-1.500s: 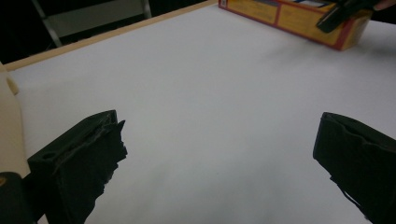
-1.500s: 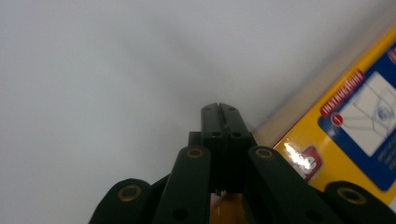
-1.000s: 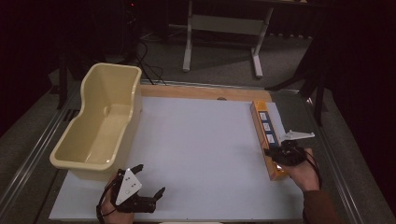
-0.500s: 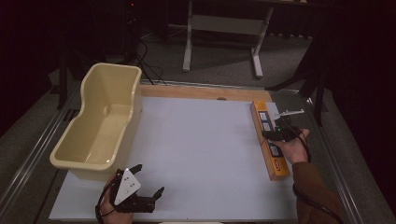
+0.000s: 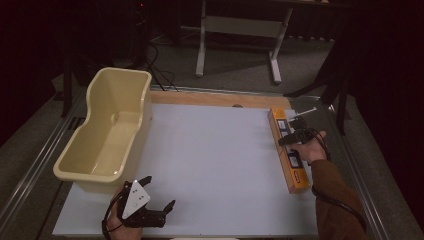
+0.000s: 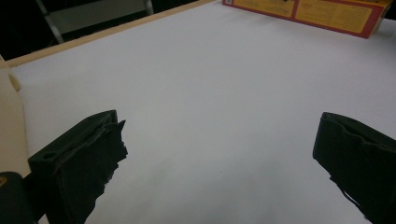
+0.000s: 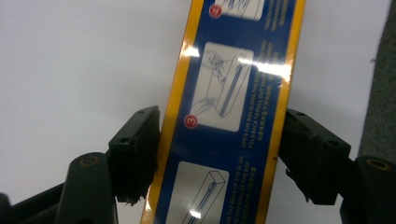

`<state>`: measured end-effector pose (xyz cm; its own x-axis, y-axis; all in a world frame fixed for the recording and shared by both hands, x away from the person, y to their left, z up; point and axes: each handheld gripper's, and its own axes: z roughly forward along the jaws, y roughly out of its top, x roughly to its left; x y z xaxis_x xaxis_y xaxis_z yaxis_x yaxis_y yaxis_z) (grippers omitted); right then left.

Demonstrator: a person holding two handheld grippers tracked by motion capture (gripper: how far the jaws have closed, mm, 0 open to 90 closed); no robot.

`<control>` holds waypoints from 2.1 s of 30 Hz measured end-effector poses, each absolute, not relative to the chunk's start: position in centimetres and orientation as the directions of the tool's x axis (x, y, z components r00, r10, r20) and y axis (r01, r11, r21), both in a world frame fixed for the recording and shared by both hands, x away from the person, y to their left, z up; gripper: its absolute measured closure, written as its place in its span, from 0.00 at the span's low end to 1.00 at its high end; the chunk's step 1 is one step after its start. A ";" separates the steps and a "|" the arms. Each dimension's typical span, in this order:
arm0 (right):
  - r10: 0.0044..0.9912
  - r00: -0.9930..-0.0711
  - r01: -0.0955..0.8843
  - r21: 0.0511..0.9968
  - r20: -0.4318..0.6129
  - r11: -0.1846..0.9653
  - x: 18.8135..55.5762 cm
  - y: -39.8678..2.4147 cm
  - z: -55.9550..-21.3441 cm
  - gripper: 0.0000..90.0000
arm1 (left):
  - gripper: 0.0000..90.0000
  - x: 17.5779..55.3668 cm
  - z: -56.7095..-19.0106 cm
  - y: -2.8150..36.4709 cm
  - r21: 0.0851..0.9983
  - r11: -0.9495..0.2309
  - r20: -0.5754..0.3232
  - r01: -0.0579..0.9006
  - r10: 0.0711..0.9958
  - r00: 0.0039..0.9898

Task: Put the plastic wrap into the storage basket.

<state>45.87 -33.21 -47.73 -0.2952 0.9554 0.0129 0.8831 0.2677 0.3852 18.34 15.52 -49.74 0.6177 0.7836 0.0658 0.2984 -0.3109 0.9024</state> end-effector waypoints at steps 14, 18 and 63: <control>0.954 -0.301 0.936 0.192 0.005 0.295 47.5 -32.5 -49.4 0.32 | 0.02 18.3 -49.7 15.6 0.903 -0.310 0.067 0.298 0.786 0.614; 0.958 -0.286 0.945 0.173 0.027 0.278 47.7 -32.7 -49.5 0.36 | 0.02 18.3 -49.7 15.6 0.903 -0.309 0.066 0.299 0.787 0.614; 0.862 -0.305 0.936 0.296 0.406 0.192 45.2 -26.5 -45.5 0.44 | 0.02 18.1 -49.5 15.8 0.906 -0.306 0.072 0.292 0.792 0.607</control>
